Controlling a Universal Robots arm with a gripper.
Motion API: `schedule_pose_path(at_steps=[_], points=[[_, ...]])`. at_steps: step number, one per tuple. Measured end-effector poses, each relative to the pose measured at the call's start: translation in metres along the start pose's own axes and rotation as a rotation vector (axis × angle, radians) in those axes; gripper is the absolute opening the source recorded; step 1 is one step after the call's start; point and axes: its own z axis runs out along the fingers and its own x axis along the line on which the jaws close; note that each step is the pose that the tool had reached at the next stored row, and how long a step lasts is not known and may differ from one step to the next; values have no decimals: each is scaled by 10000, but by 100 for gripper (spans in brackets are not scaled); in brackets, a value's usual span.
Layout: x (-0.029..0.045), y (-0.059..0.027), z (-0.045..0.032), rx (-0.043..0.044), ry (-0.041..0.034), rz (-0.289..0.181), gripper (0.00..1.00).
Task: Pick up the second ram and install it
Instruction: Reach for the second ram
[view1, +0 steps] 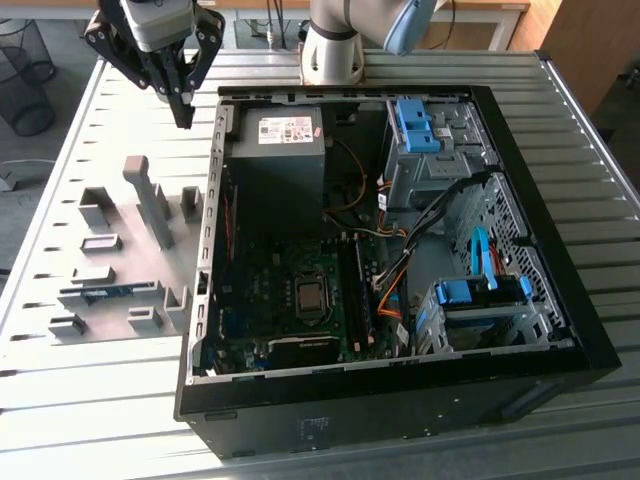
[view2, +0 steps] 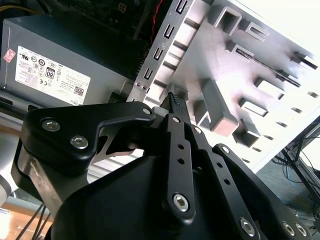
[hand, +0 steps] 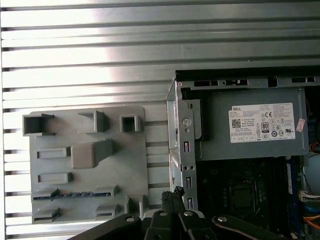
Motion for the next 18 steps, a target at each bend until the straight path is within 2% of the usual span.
schedule_pose_path(at_steps=[18], points=[[58,-4,8,1,1,0,11]])
